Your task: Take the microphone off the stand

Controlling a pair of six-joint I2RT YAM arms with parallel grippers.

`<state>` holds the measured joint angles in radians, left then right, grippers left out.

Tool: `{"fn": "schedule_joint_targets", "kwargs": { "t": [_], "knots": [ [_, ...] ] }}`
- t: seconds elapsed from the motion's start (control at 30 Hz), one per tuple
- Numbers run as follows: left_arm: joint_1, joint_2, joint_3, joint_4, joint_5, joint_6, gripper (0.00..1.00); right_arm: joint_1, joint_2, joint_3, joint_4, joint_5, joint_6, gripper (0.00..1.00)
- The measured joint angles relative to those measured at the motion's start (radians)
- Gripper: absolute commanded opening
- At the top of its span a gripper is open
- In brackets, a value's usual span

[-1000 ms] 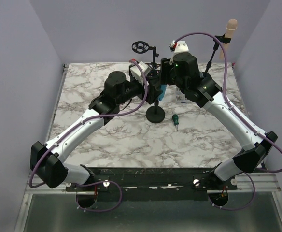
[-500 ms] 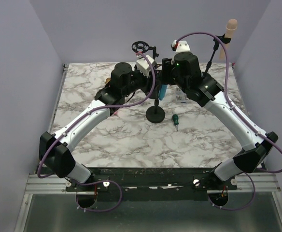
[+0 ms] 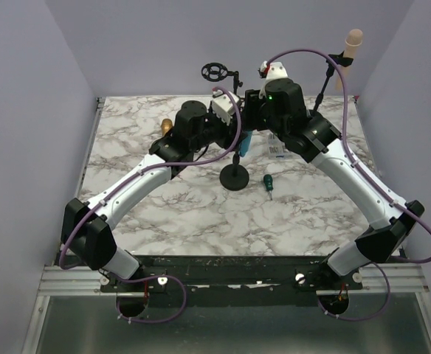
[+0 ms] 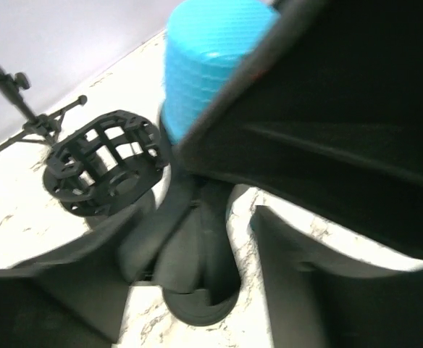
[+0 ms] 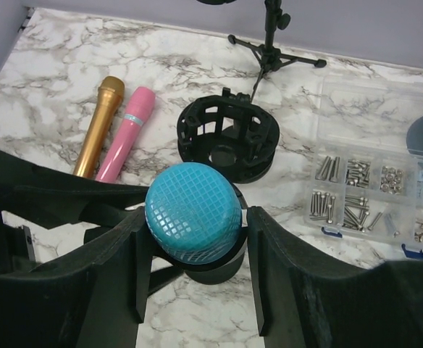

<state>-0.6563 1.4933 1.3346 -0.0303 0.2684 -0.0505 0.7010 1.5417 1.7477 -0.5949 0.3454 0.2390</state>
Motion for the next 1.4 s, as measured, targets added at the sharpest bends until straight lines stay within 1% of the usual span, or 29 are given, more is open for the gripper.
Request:
{"fn": "schedule_joint_targets", "kwargs": {
  "t": [0.03,0.07,0.23,0.33,0.47,0.63,0.7,0.8,0.9,1.03,1.07,1.1,1.13,1.2,1.27,1.33,1.4],
  "knots": [
    [0.001,0.002,0.001,0.000,-0.005,-0.001,0.22,0.000,0.000,0.002,-0.004,0.000,0.000,0.01],
    [0.006,0.005,0.005,-0.003,-0.011,0.002,0.01,0.000,0.000,0.004,-0.010,0.000,-0.001,0.01],
    [0.006,0.013,0.017,-0.012,-0.016,-0.005,0.00,-0.002,0.007,0.041,-0.039,0.005,-0.006,0.01],
    [0.005,0.013,0.013,-0.008,-0.018,-0.006,0.00,0.000,0.016,0.092,-0.051,0.007,-0.011,0.01],
    [0.006,0.012,0.003,0.009,-0.018,-0.007,0.00,0.000,0.042,0.227,-0.076,0.016,-0.027,0.01],
    [0.006,0.012,0.000,0.018,-0.018,-0.011,0.00,0.000,0.101,0.437,-0.143,0.040,-0.051,0.01],
    [0.006,0.012,-0.001,0.020,-0.018,-0.014,0.00,0.000,0.113,0.499,-0.164,0.050,-0.058,0.01],
    [0.006,0.012,-0.002,0.021,-0.016,-0.015,0.00,0.000,0.106,0.567,-0.154,0.058,-0.063,0.01],
    [0.006,0.012,-0.002,0.021,-0.015,-0.015,0.00,0.001,0.058,0.577,-0.126,0.058,-0.065,0.01],
    [0.006,0.012,-0.002,0.021,-0.014,-0.015,0.00,0.001,-0.055,0.537,-0.075,0.058,-0.064,0.01],
    [0.006,0.012,-0.002,0.021,-0.014,-0.016,0.09,0.001,-0.084,0.525,-0.064,0.058,-0.064,0.01],
    [0.006,0.012,-0.002,0.021,-0.014,-0.017,0.23,0.001,-0.112,0.510,-0.052,0.057,-0.064,0.01],
    [0.006,0.012,-0.002,0.021,-0.014,-0.018,0.35,0.000,-0.146,0.485,-0.037,0.057,-0.062,0.01],
    [0.006,0.012,-0.002,0.021,-0.014,-0.023,0.50,0.001,-0.195,0.439,-0.020,0.057,-0.060,0.01],
    [0.006,0.012,-0.002,0.021,-0.014,-0.027,0.57,0.001,-0.245,0.372,-0.013,0.058,-0.060,0.01],
    [0.006,0.010,-0.002,0.017,-0.014,-0.034,0.61,0.001,-0.280,0.315,-0.013,0.058,-0.060,0.01],
    [0.006,0.002,-0.001,0.004,-0.008,-0.047,0.63,0.001,-0.312,0.241,-0.016,0.058,-0.057,0.01]
  ]
}}
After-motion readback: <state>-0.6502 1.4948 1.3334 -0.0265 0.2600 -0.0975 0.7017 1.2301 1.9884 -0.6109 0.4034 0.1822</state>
